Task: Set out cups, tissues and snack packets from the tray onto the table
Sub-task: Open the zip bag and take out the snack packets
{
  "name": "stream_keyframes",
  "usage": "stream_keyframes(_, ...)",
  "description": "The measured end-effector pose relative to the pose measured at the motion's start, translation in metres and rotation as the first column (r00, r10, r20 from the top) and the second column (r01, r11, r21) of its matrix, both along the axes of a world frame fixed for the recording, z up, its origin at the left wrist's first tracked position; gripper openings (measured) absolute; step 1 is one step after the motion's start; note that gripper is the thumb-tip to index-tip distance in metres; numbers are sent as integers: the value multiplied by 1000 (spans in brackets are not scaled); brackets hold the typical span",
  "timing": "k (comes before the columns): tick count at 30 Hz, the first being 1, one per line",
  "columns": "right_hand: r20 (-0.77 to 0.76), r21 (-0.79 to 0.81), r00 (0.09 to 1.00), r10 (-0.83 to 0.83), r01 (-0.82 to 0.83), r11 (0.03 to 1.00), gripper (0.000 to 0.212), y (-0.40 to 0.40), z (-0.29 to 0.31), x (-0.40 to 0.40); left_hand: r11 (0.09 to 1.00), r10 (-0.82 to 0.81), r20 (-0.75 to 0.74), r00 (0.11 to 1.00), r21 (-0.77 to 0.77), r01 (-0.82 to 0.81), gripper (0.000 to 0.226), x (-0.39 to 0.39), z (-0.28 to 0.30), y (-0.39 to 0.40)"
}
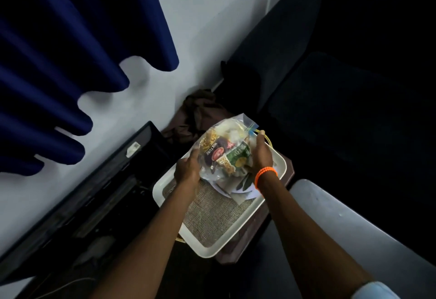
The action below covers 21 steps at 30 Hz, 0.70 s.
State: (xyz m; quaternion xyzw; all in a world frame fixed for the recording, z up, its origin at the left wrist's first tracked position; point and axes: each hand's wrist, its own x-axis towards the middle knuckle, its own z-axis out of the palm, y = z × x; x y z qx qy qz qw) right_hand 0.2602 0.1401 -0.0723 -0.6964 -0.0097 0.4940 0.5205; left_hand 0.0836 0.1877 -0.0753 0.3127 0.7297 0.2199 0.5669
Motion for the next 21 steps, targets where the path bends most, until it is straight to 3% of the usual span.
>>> stream_keyframes(2, 34, -1, 992, 123, -123, 992, 56, -1, -1, 3, 990, 101, 149, 984, -109, -85, 35, -3, -2, 7)
stream_keyframes(4, 125, -15, 959, 255, -255, 967, 51, -5, -6, 6, 975, 114, 264, 958, -213, -57, 30, -8, 0, 11)
stream_keyframes(8, 37, 106, 976, 214, -217, 971, 34, -16, -15, 15, 966, -2, 358, 934, -242, 95, 30, -8, 5, 9)
stream_keyframes(10, 66, 89, 981, 180, -186, 979, 37, -21, -13, 12, 982, -22, 397, 917, -161, 94, 35, -3, 10, 4)
stream_keyframes(11, 153, 20, 973, 172, -177, 984, 46, -23, -11, 9, 993, -50, 394, 918, -78, 88, 36, 1, 13, 1)
stream_keyframes(13, 279, -126, 957, 79, -45, 991, 63, -36, -5, 1, 982, -152, 313, 937, 151, 109, 35, 14, 24, -11)
stream_keyframes(14, 225, -94, 974, -14, 36, 995, 62, -45, 3, -2, 950, -222, 229, 948, 270, 157, 33, 22, 30, -20)
stream_keyframes(16, -86, 84, 989, -120, 127, 988, 57, -62, 23, -3, 798, -411, 31, 911, 496, 343, 35, 36, 41, -44)
stream_keyframes(18, -235, 242, 970, -68, 126, 962, 53, -76, 38, 1, 468, -586, -276, 762, 653, 596, 31, 45, 41, -68)
stream_keyframes(20, -303, 374, 951, -63, 180, 910, 51, -92, 44, 7, 134, -648, -507, 568, 658, 741, 29, 48, 40, -89)
stream_keyframes(21, -345, 394, 936, -74, 216, 893, 53, -100, 45, 12, 78, -698, -517, 495, 633, 770, 33, 48, 41, -98)
